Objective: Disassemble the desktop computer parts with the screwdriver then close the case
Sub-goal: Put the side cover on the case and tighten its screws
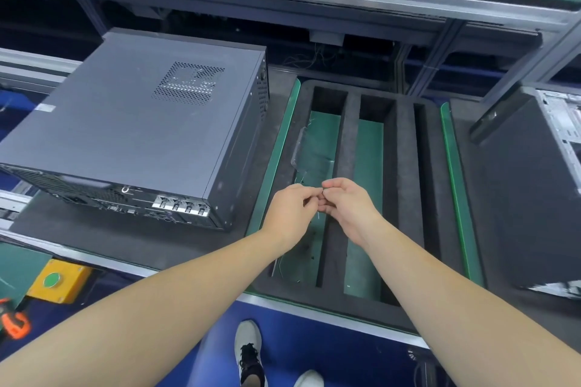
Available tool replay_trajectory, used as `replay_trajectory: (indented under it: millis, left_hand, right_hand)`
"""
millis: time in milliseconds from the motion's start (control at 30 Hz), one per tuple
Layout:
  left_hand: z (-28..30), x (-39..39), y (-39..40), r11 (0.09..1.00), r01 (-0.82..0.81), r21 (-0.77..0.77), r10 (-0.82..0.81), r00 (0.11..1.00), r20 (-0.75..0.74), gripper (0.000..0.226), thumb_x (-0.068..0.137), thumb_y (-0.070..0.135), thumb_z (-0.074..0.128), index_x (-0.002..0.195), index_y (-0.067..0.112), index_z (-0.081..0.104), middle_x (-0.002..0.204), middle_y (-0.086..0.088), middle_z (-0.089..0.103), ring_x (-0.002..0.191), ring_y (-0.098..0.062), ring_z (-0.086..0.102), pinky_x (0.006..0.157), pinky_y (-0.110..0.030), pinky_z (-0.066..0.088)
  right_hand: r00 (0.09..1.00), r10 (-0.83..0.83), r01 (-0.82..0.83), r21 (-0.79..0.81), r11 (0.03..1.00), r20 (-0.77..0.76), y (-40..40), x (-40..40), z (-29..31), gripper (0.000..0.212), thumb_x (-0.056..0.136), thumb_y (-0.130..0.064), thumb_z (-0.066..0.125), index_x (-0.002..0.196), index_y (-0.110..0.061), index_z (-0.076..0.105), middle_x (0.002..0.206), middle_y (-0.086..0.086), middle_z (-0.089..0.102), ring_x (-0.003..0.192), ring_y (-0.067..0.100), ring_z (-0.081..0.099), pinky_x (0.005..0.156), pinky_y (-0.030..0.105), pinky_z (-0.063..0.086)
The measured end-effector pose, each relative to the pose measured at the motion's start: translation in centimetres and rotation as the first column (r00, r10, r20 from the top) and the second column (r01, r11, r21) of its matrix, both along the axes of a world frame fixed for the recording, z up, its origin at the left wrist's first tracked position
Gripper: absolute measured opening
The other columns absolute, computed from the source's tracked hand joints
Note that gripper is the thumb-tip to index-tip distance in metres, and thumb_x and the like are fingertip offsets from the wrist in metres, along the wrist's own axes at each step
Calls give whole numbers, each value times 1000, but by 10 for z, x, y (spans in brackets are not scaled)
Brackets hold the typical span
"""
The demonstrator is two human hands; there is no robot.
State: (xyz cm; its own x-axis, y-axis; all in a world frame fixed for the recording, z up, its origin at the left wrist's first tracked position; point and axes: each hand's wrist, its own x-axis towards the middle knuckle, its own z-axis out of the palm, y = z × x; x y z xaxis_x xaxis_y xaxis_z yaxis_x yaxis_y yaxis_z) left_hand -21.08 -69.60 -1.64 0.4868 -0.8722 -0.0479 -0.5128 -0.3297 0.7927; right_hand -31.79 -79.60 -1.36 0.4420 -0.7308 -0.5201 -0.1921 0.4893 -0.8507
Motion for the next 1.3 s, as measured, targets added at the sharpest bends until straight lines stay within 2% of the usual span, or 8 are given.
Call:
replay_trajectory:
  millis: [167,300,500,867,967,1033,1167,1300]
  left_hand:
    - [8,3,0,999,-52,11,53,994,-91,25,96,16,58,107,31,75,94,18,68,88,5,61,74,-3,40]
    - [3,9,8,987,-144,74,155,970,-189,14,95,18,61,101,26,71,93,14,68,85,-1,61,73,-12,44]
    - [-3,28,15,972,-192,134,220,945,-241,7,99,24,59,93,22,59,94,-2,65,92,-26,67,81,-33,53]
    - [7,21,21,971,-183,156,218,943,-252,9,93,21,66,87,28,68,84,3,72,83,-17,69,75,-27,56]
    - [19,12,32,976,-150,156,185,952,-243,7,90,24,71,85,25,66,81,-3,72,77,-19,67,73,-29,53]
    - [27,8,47,979,-143,147,177,950,-256,8,89,24,72,84,25,66,80,0,70,70,-14,61,72,-30,53]
    - [45,16,81,974,-196,117,223,928,-300,14,89,21,71,81,30,65,73,11,60,64,-4,54,65,-21,51]
    - [65,34,112,961,-265,73,275,918,-284,13,89,16,68,87,29,66,72,14,58,62,-4,53,61,-16,48]
  right_hand:
    - [999,0,-2,-32,999,-49,-2,3,4,20,97,8,52,110,-3,63,88,17,70,74,22,68,71,29,61]
    - [961,57,-99,-144,985,-272,-5,3,0,19,92,6,58,101,-8,66,86,13,72,67,19,68,65,31,63]
    - [861,113,-276,-267,923,-497,-16,-9,1,25,90,5,55,86,-15,70,77,9,71,50,16,60,52,23,51]
    - [827,216,-402,-277,873,-519,-7,4,8,26,92,5,51,94,-11,71,73,6,69,42,6,57,44,17,47]
    - [849,249,-407,-277,870,-466,-3,17,14,17,88,6,58,93,-7,67,71,11,73,55,18,67,57,34,58]
    - [854,240,-405,-302,863,-462,2,30,18,12,86,2,62,90,-8,67,70,11,75,59,24,69,65,44,60]
    - [881,154,-371,-450,813,-447,21,68,30,8,88,-16,72,82,-17,68,62,-2,72,53,10,66,54,30,48]
    - [927,122,-321,-582,747,-354,51,99,52,23,96,-35,66,81,-20,60,74,0,68,73,17,62,57,29,37]
